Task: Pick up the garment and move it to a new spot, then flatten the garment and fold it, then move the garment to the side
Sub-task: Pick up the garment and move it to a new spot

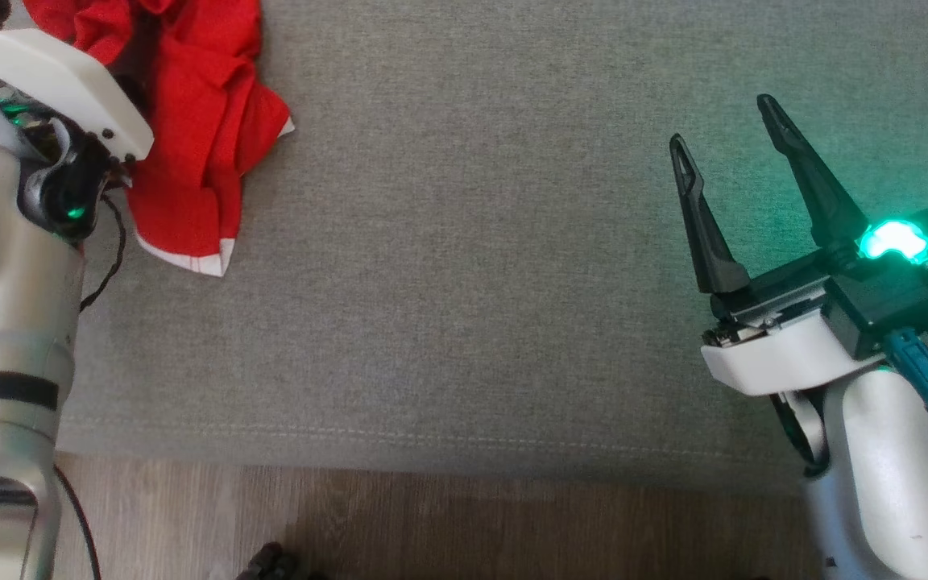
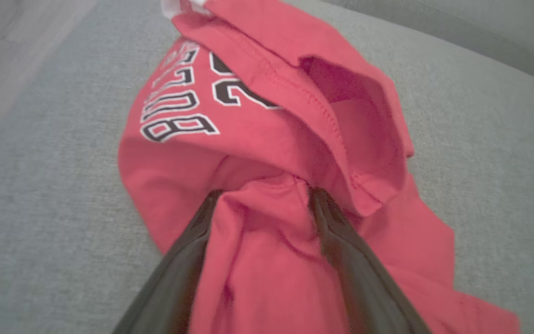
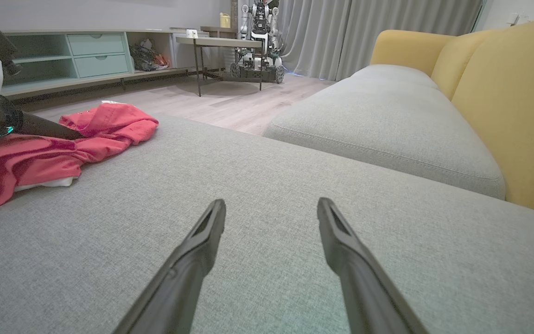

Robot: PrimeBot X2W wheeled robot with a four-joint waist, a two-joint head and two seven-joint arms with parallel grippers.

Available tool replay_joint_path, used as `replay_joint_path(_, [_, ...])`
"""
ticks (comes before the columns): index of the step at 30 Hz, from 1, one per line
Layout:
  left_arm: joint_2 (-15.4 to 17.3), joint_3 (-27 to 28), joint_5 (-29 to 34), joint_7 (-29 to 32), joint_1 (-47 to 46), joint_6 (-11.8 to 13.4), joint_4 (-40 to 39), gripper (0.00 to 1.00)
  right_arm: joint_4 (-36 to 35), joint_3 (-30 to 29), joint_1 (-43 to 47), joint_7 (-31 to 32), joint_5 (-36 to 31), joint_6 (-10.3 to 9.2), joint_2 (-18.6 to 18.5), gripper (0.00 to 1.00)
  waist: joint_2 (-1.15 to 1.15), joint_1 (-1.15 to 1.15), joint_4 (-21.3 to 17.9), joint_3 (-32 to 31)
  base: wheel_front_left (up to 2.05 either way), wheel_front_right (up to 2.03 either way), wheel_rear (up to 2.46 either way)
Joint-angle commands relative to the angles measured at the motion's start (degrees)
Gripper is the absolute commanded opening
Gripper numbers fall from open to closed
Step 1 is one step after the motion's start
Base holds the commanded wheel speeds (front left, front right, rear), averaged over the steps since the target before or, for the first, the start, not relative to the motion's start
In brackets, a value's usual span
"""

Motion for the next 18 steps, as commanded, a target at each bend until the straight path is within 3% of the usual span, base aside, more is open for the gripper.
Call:
replay_joint_path(1, [3.65,0.43,-0.39,0.64,-1.86,-0.33,-0.42,1.0,-2.07,1.34,-0.97,-0.34,-0.33,-0.02,0.66,1.0,0.0,-0.01,-0.27,0.11,0.0,0.0,0.0])
replay_joint_path(2, [3.68,-0.3,-0.73,1.09,-2.04,-0.33,0.1,1.0,-1.99,1.33,-1.0,-0.41,-0.33,-0.02,0.69,1.0,0.0,-0.01,-0.39,0.09,0.0,0.0,0.0])
replay_joint_path(3, [3.66,-1.19,-1.3,1.46,-2.13,-0.33,0.17,0.41,-1.85,1.3,-1.04,-0.48,-0.34,-0.02,0.72,1.0,0.0,-0.01,-0.49,0.02,0.0,0.0,0.0])
replay_joint_path(4, [3.8,-1.86,-2.05,1.51,-2.15,-0.33,0.08,0.0,-1.68,1.24,-1.05,-0.57,-0.35,-0.02,0.75,1.0,0.0,-0.01,-0.55,-0.09,0.0,0.0,0.0])
replay_joint_path(10, [5.57,-3.39,-4.31,-2.37,-1.96,-0.34,0.11,0.0,-0.54,0.92,-1.03,-1.14,-0.29,-0.02,0.88,1.0,0.0,-0.01,-0.64,-1.68,0.0,0.0,0.0])
replay_joint_path(18, [7.47,-3.9,-4.3,-15.89,-1.78,-0.34,-2.62,0.0,2.58,1.51,-0.93,-2.56,1.18,-0.02,1.0,1.0,0.0,-0.01,-0.91,-7.11,0.0,0.0,0.0])
